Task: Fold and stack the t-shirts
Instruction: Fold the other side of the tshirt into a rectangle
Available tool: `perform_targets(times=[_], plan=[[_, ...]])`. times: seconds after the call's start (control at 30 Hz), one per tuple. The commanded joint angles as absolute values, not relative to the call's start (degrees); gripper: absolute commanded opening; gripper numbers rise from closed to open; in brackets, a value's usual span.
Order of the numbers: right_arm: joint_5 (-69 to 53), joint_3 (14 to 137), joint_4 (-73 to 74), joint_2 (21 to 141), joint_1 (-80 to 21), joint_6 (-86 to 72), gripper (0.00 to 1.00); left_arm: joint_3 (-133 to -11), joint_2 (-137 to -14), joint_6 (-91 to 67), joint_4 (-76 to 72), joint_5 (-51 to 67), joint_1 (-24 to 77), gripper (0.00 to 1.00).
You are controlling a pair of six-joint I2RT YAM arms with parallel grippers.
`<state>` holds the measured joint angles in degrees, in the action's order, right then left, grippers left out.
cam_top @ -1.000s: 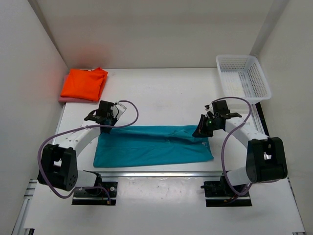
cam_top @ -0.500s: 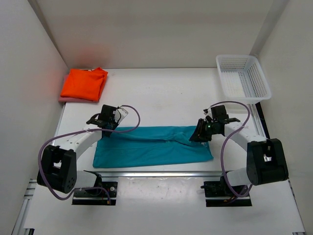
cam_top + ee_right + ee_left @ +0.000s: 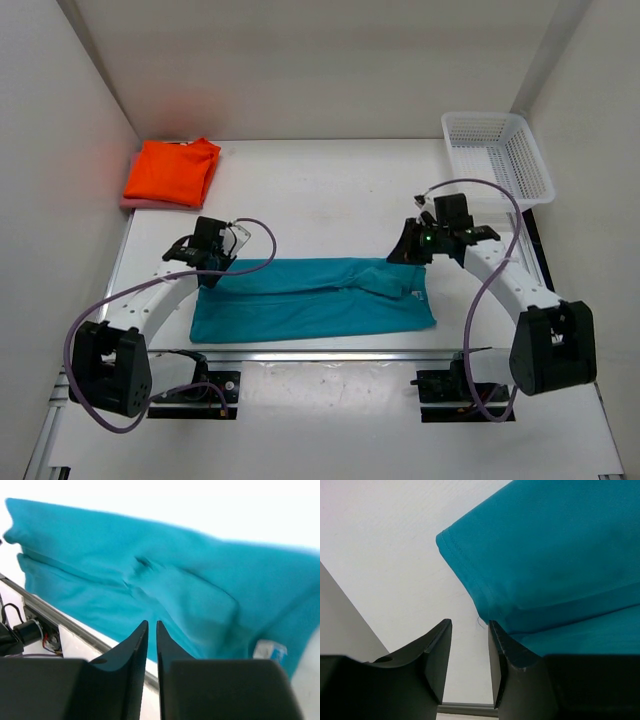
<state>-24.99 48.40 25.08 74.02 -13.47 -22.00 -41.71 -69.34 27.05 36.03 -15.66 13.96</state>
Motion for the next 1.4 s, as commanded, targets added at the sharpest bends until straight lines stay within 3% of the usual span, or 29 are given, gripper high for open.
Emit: perform_targets(times=[0.0, 0.07, 0.13, 0.37, 0.57, 1.1, 1.3, 1.37], plan=[[-25.04, 54.12, 21.72, 80.31, -14.59, -21.53, 0.11, -43.24, -68.20, 26.99, 37.18, -14.76, 13.80, 0.46], [-25.31, 57.55, 21.62, 84.87, -15.72, -20.84, 0.03, -44.20, -69.07, 26.81, 36.47, -14.24, 14.15, 0.47], [-24.70, 63.16, 23.36, 90.76, -16.95, -19.17, 0.02, -43.60, -69.95, 27.07, 34.29, -14.24, 13.98, 0.49], [-25.05, 69.70, 27.33, 103.52, -22.40, -14.86, 0.00, -36.22, -73.04, 28.65, 28.92, -17.22, 13.98, 0.49], [-27.60, 71.54, 32.69, 107.58, -27.85, -10.21, 0.00, -34.28, -72.24, 28.21, 29.18, -17.92, 13.98, 0.50], [-30.85, 56.17, 32.60, 93.61, -34.98, -13.62, 0.00, -38.40, -71.90, 29.09, 34.27, -20.65, 14.32, 0.51], [-31.90, 58.27, 37.79, 87.99, -36.48, -7.48, 0.00, -53.25, -72.42, 27.78, 42.00, -8.63, 17.92, 0.54], [-32.78, 57.57, 37.80, 85.00, -32.72, -7.38, 0.00, -58.95, -74.52, 27.60, 43.59, -1.71, 20.29, 0.55]])
